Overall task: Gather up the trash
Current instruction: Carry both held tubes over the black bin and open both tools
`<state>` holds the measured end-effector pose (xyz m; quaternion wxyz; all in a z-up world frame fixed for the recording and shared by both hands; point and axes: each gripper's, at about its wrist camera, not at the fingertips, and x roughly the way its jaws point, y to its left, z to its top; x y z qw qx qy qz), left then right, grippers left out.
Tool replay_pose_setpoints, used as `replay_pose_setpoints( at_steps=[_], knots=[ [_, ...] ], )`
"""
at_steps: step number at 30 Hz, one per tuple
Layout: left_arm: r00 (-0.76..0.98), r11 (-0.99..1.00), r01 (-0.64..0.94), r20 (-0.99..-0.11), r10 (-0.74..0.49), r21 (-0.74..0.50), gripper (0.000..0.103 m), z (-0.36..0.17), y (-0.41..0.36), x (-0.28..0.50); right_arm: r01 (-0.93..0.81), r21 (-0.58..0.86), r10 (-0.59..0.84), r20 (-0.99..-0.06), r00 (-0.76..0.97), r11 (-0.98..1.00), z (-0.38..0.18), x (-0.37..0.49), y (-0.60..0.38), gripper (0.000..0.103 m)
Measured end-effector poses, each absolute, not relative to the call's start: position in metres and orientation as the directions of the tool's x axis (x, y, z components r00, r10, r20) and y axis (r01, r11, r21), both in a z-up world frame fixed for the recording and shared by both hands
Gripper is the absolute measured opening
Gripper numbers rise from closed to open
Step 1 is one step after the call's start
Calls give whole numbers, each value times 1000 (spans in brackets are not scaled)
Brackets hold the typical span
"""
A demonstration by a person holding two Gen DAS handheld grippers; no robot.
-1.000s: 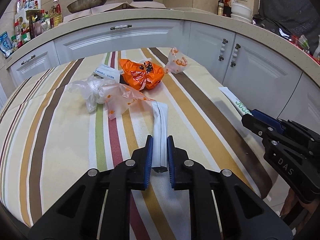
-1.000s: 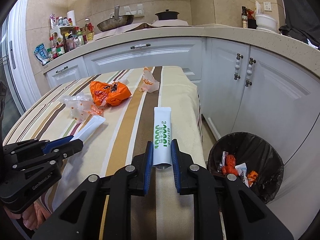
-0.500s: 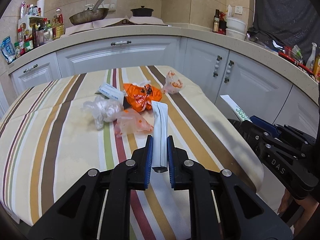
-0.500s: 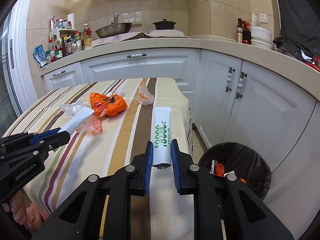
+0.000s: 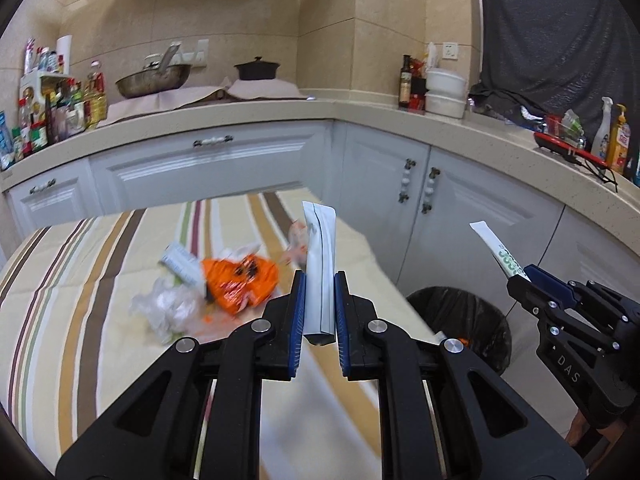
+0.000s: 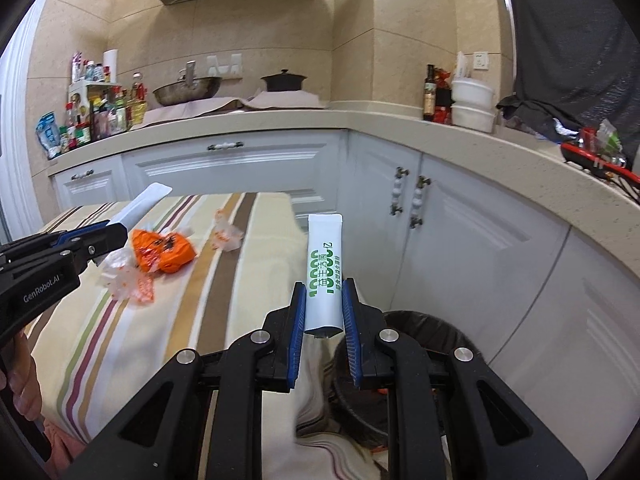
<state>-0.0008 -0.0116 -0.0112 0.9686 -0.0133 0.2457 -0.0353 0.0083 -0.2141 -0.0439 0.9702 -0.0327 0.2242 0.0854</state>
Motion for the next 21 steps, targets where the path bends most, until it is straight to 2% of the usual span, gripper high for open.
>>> replay_pose_setpoints(
  at_steps=[11,16,21],
  knots=[
    [877,976,216,-433,-208,-32,14,5,-84,40,-19,-20,9,-411,912,1000,-34,20,-275,19],
    [852,964,267,-466,-240,-7,14,-5,-122,67,14,-5,-15,-424,905,1000,-42,34,-297,19],
    [802,951,307,-544,-247,21,15,-31,-163,96,33,24,-18,-462,887,999,-64,52,-317,19]
  ],
)
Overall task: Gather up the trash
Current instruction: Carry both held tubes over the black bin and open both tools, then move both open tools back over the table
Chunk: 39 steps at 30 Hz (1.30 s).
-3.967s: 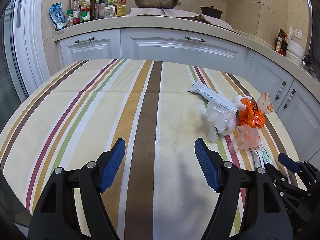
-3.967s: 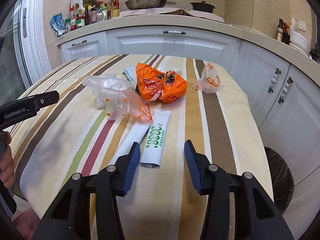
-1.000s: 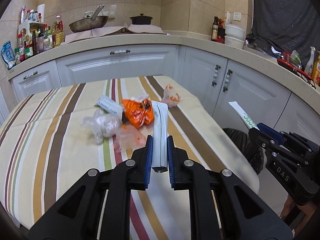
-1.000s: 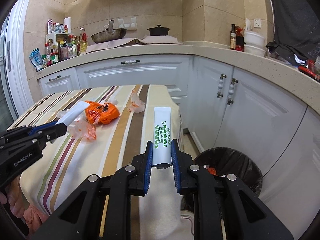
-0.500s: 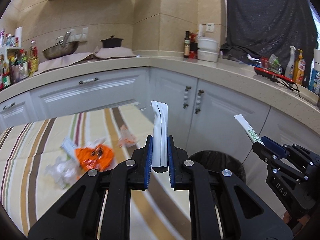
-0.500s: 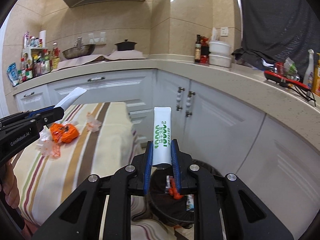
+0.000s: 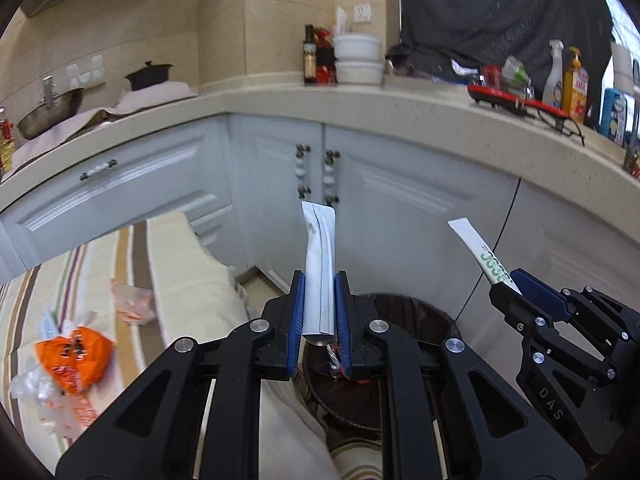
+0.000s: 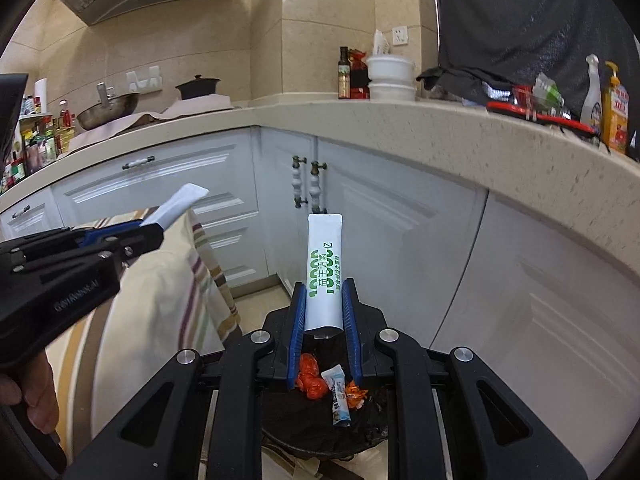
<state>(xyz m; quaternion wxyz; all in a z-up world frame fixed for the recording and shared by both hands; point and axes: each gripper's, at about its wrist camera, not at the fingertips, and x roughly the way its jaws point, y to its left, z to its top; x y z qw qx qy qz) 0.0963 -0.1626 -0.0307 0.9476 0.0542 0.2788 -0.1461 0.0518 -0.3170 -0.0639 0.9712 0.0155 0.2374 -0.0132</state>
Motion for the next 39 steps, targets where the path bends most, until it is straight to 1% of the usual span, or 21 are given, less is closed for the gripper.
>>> replay_pose_setpoints(
  at_steps=[3,5,6,7,8,9,11,13,17,21,23,26,32,39],
  knots=[
    [778,947,319,-581,-238,39,16,-47,-183,110,43,41,-18,-486,874,998,-79,65,-328,19],
    [760,944,327,-606,-234,45,19,-56,-194,120,47,49,-16,-504,864,998,-89,76,-334,20],
    [754,943,328,-616,-230,50,27,-60,-197,123,51,51,-18,-507,862,997,-93,79,-336,21],
    [749,944,326,-624,-223,54,39,-64,-201,126,56,55,-20,-515,857,997,-97,84,-338,25],
    [744,946,321,-632,-218,53,45,-68,-202,129,63,60,-22,-526,850,996,-102,88,-342,30],
    [740,947,319,-637,-217,47,51,-69,-203,130,71,65,-26,-530,848,995,-104,90,-344,33],
    [733,948,315,-644,-218,37,53,-72,-202,132,84,76,-31,-532,846,993,-106,91,-347,38],
    [731,949,312,-648,-214,39,57,-72,-199,132,94,80,-37,-530,847,992,-105,89,-347,43],
    [739,957,290,-642,-207,26,61,-65,-186,129,87,90,-26,-527,849,992,-102,88,-344,50],
    [756,965,263,-623,-203,5,65,-52,-162,120,49,103,11,-516,857,993,-94,91,-329,54],
    [766,969,248,-613,-191,8,67,-46,-149,115,25,102,29,-504,863,994,-89,90,-318,59],
    [781,978,210,-602,-166,4,67,-36,-123,106,-27,98,72,-488,870,995,-79,89,-296,60],
    [812,996,88,-579,-71,2,69,-23,-56,85,-140,107,175,-469,866,984,-65,88,-248,63],
    [818,995,-104,-568,89,5,69,-19,34,57,-296,105,310,-463,830,949,-56,83,-181,63]
  ],
)
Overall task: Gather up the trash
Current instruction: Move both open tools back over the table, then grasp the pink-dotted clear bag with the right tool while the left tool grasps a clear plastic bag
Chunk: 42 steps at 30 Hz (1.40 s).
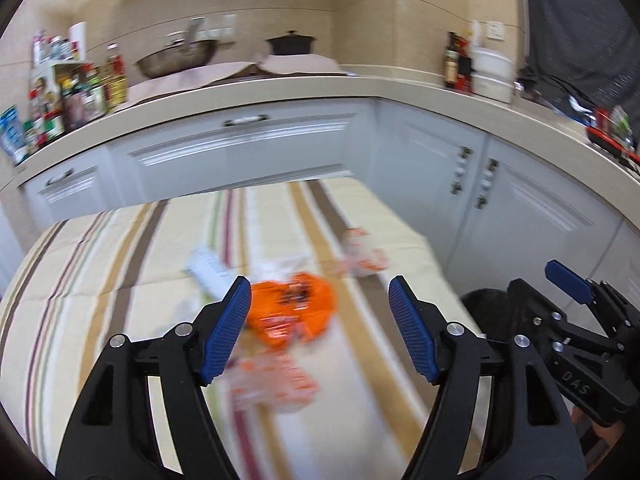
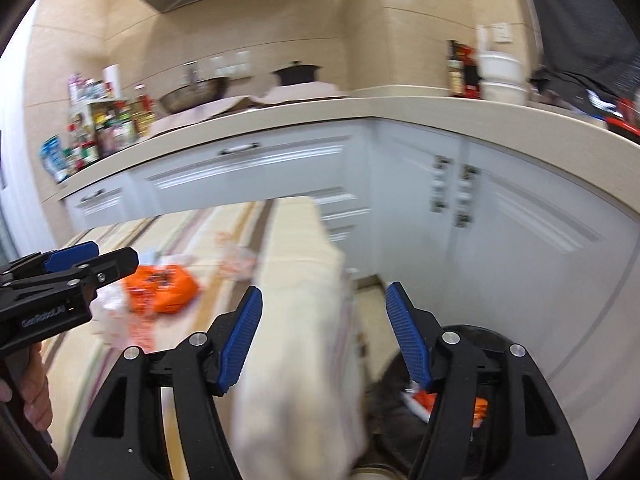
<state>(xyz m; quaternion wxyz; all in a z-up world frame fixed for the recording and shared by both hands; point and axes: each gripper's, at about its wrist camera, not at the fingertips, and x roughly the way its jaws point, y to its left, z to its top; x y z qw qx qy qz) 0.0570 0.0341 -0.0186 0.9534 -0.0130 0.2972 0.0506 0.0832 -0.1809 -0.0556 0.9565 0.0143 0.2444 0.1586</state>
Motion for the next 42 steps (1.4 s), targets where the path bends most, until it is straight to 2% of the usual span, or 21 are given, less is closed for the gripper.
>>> replay_pose_setpoints(
  at_steps=[7,16,23,36,41,42],
  knots=[
    [782,964,-267,-583,222,9,70,-25,107,28,-445,69,421,-476,772,893,-54,70,-112,63],
    [740,920,-391,-591,320,9,70,-34,171,-6,-546,46,494,-496,714,836,-56,57,-59,65],
    [711,900,-436,-613,344,0,70,-46,200,-22,-600,19,513,-542,666,800,-66,51,-24,66],
    [698,882,-469,-631,338,-47,70,-57,230,-33,-587,9,435,-680,590,810,-87,65,1,66],
    [706,895,-442,-640,304,-62,70,-61,222,-29,-596,23,429,-716,550,803,-96,67,0,48],
    [708,898,-436,-641,298,-64,70,-61,220,-28,-598,25,431,-718,547,801,-97,67,-1,47]
  ],
)
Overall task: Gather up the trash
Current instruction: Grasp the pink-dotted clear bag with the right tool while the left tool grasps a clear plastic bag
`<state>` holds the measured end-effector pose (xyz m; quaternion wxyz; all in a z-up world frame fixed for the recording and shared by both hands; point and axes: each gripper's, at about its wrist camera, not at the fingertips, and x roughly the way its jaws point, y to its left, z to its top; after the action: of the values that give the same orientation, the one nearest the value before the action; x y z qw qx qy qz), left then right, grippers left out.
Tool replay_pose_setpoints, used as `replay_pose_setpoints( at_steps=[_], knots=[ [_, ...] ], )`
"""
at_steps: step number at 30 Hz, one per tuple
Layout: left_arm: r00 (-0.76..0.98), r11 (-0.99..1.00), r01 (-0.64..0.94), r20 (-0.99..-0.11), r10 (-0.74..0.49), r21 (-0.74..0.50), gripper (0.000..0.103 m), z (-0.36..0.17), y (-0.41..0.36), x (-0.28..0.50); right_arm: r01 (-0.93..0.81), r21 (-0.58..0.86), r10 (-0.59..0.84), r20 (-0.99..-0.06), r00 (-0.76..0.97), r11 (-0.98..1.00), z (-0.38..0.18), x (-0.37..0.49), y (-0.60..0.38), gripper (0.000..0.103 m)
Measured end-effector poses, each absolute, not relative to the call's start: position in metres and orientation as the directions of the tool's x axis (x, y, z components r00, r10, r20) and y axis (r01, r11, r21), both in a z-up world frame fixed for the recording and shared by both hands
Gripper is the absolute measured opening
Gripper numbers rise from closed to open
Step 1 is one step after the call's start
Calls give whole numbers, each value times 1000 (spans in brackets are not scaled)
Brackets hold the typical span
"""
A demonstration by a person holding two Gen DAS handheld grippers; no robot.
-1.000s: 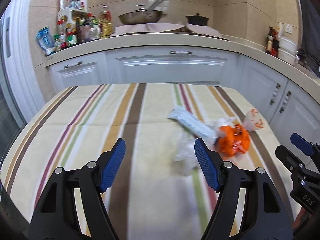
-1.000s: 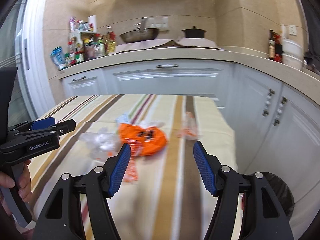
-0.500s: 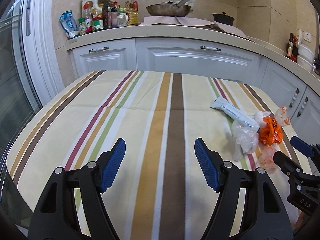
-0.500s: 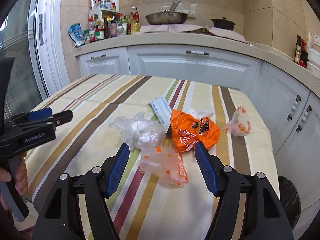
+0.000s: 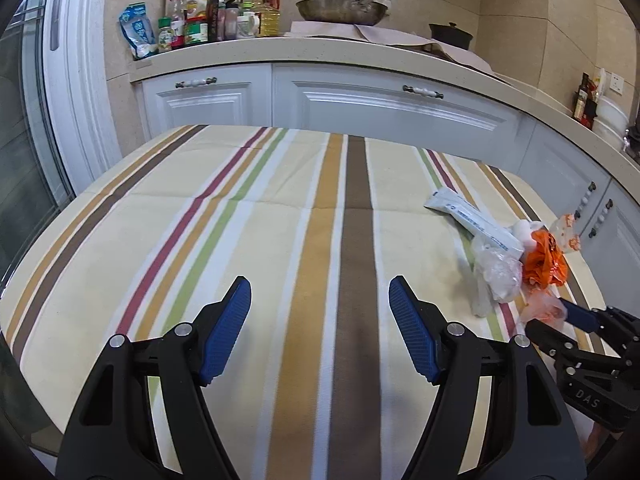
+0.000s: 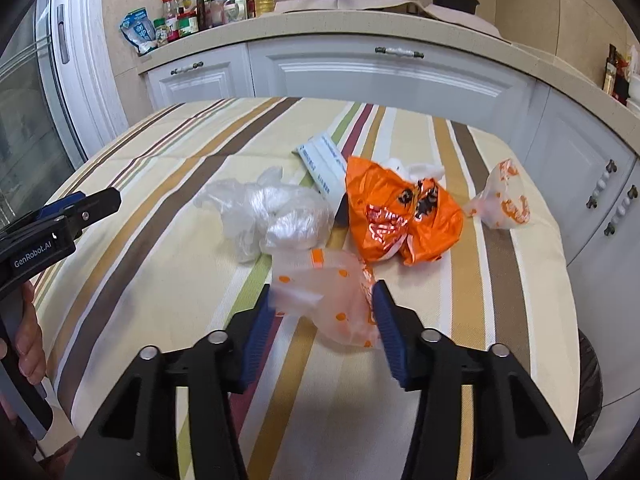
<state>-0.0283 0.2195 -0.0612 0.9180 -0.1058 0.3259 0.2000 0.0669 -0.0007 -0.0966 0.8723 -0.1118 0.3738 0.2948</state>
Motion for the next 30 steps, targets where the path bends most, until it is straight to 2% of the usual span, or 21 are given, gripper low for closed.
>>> replay_pose_setpoints(
  at_steps=[4,10,18,21,30],
  knots=[
    [718,909,-411,-639,276,-69,70,-60,208,-23,-600,32,445,-702,556,800,-93,64,-5,35],
    [734,931,-359,-638,233,-73,70,-57,184,-15,-606,48,473,-675,566,794,-87,58,-18,28],
    [761,956,-284,-624,176,-78,71,-50,152,-3,-589,66,486,-641,594,806,-81,55,-43,24],
    [765,963,-260,-623,162,-70,75,-49,142,3,-582,73,489,-633,600,810,-81,55,-52,24],
    [756,971,-235,-637,150,-50,75,-60,123,31,-531,79,464,-602,649,844,-73,60,-83,24]
  ],
)
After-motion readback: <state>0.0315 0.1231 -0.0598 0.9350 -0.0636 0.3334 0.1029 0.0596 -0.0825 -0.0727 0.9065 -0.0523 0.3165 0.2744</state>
